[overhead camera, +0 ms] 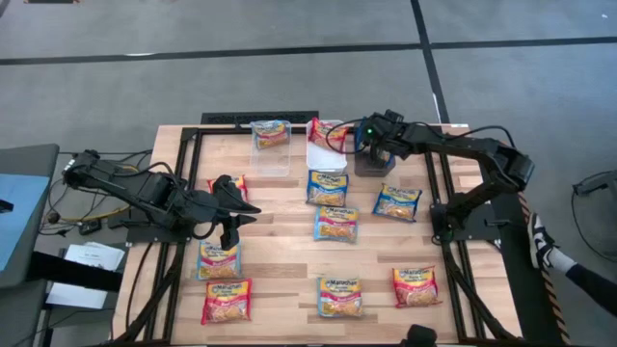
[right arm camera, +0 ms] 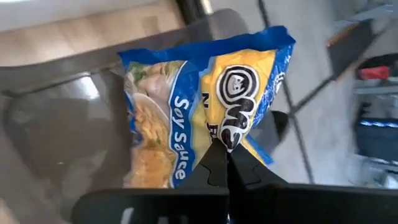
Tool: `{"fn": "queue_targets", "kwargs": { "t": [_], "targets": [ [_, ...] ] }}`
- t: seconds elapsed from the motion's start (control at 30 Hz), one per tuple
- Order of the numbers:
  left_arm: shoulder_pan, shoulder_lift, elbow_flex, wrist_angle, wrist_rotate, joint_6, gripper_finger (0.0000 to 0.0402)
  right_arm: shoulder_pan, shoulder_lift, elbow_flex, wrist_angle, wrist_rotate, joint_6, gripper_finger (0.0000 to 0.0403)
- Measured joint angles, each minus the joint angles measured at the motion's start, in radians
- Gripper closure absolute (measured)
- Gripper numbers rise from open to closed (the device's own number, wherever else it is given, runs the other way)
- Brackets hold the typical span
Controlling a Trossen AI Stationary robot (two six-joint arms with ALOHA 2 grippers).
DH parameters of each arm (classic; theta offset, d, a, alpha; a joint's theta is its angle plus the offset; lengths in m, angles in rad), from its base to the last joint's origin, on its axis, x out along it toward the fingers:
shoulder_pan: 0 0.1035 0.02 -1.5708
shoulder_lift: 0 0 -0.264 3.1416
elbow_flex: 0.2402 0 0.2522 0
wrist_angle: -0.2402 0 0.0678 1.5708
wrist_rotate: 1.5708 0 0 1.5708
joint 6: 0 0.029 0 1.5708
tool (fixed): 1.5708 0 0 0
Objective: Sort Maruchan noodles
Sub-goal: Put the blue noodle pack into the black bin, then put the light blue noodle pack into the transparent bin
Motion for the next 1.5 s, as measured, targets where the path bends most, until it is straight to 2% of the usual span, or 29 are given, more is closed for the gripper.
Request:
{"fn": "queue_targets", "kwargs": {
  "t": [0.17, 0.3, 0.7, 1.0, 1.33, 1.5],
  "targets": [
    [0.000, 0.000, 0.000, 0.000, 0.000, 0.002, 0.0289, 0.004, 0.002, 0.000, -0.001, 0.003, -0.002, 0.0395],
    [0.000, 0.000, 0.000, -0.001, 0.000, -0.005, 0.0289, 0.007, 0.002, 0.000, -0.003, 0.004, 0.006, 0.0375],
    [0.000, 0.000, 0.000, -0.005, 0.001, -0.001, 0.0289, 0.007, 0.002, 0.000, -0.021, -0.006, 0.023, 0.0292],
    [0.000, 0.000, 0.000, -0.005, 0.001, 0.028, 0.0289, 0.014, 0.001, 0.000, -0.021, 0.060, 0.036, 0.0229],
    [0.000, 0.000, 0.000, -0.005, 0.001, 0.010, 0.0289, 0.044, 0.001, 0.112, -0.129, 0.065, 0.064, 0.0214],
    [0.000, 0.000, 0.000, -0.005, 0.001, 0.010, 0.0289, 0.050, 0.001, 0.169, -0.235, 0.055, 0.156, 0.0214]
  ]
}}
